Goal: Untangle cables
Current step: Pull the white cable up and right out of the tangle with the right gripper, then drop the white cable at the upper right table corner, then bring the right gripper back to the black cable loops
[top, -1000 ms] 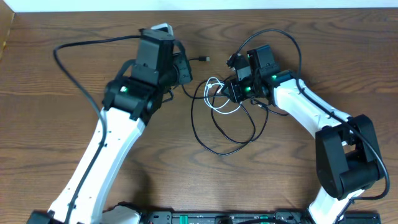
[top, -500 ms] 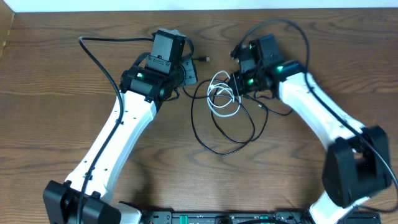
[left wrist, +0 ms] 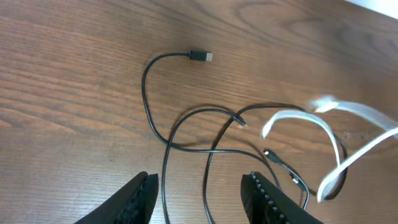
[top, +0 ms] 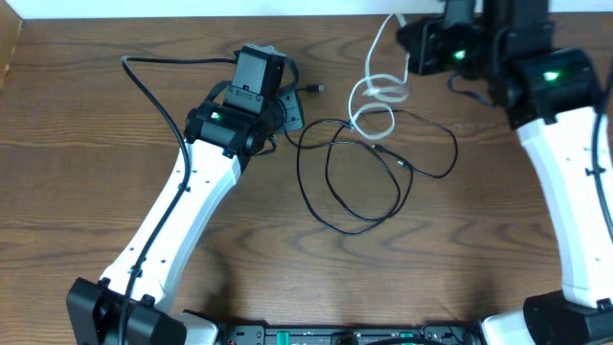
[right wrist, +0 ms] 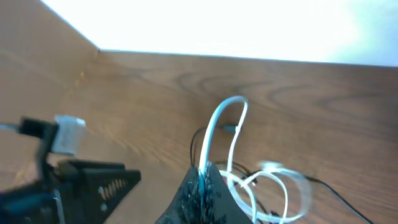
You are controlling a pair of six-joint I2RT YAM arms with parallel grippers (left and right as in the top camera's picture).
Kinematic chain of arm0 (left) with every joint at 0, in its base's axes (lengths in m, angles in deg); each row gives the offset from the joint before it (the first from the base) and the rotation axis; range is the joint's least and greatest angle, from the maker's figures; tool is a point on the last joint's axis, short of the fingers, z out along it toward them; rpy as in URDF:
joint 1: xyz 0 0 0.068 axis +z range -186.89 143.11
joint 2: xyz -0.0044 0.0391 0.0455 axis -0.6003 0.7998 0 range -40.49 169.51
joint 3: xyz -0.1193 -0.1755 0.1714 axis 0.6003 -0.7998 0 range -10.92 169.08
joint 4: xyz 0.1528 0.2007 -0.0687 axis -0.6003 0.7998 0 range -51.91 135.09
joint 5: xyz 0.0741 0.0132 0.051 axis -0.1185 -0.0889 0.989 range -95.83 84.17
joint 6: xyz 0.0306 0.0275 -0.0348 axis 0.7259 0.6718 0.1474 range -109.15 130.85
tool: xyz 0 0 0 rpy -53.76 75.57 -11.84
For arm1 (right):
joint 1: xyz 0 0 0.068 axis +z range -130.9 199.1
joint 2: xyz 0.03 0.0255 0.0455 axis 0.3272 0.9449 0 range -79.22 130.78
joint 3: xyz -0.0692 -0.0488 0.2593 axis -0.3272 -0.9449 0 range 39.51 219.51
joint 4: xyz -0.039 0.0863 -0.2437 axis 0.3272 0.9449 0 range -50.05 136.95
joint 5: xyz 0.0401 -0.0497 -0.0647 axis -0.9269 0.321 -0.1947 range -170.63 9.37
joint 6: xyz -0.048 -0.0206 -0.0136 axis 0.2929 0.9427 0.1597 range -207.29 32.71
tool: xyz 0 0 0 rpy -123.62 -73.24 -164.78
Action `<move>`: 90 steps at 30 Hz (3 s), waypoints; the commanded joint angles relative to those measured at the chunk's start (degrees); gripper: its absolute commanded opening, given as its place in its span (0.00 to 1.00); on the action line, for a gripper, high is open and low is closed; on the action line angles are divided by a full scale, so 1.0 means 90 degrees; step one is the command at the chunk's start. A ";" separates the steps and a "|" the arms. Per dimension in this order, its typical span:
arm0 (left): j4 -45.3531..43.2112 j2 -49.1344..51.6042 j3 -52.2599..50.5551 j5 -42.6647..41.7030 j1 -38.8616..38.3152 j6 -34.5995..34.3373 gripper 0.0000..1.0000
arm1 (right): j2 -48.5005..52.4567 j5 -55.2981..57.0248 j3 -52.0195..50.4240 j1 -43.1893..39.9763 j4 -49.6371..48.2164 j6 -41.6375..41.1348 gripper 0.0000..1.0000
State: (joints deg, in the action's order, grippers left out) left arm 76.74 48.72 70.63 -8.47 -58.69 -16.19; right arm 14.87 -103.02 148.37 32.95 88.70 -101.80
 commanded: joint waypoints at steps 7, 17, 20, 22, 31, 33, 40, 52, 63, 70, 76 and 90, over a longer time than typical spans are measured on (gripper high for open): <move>0.0015 0.0083 0.0005 0.0034 0.0027 0.0046 0.50 | -0.0036 0.0682 0.1447 -0.0498 0.0032 -0.0406 0.01; 0.0015 0.0083 -0.0015 0.0036 0.0027 0.0046 0.50 | 0.0505 0.1450 0.1518 -0.1464 0.0335 0.0005 0.01; 0.0012 0.0083 -0.0015 0.0034 0.0027 0.0044 0.50 | 0.0928 0.1467 0.1520 -0.1819 0.0325 0.0194 0.01; 0.0012 0.0085 -0.0015 0.0034 0.0027 0.0044 0.50 | 0.1226 0.1574 0.1528 -0.2072 0.0270 0.0221 0.01; -0.0012 0.0085 -0.0015 0.0036 0.0027 0.0044 0.50 | 0.2288 0.1642 0.2319 -0.3742 -0.0549 0.0284 0.01; -0.0015 0.0085 -0.0015 0.0036 0.0027 0.0044 0.51 | 0.2419 0.1637 0.2356 -0.4034 -0.0777 0.0282 0.01; -0.0058 0.0085 -0.0015 0.0036 0.0027 0.0044 0.50 | 0.3371 0.1642 0.2356 -0.4687 -0.1525 0.0204 0.01; -0.0112 0.0085 -0.0015 0.0039 0.0027 0.0046 0.50 | 0.5362 0.2501 0.2356 -0.4877 -0.2824 -0.0121 0.01; -0.0114 0.0085 -0.0015 0.0039 0.0027 0.0044 0.50 | 0.5059 0.2251 0.2363 -0.4976 -0.1909 0.0005 0.99; -0.0109 0.0085 -0.0015 0.0036 0.0027 0.0044 0.50 | 0.3837 0.2256 0.2363 -0.4818 -0.0576 0.0002 0.99; -0.0102 0.0085 -0.0015 0.0034 0.0027 0.0189 0.50 | 0.2926 0.1792 0.2363 -0.4626 0.0753 0.0053 0.99; 0.0342 0.0085 -0.0015 0.0017 0.0255 0.0430 0.52 | 0.2684 -0.1144 0.1588 -0.2841 0.3276 0.2798 0.90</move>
State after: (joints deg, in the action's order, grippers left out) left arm 78.99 48.83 70.63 -8.53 -58.25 -13.11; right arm 38.56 -109.76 165.57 2.24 117.77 -83.83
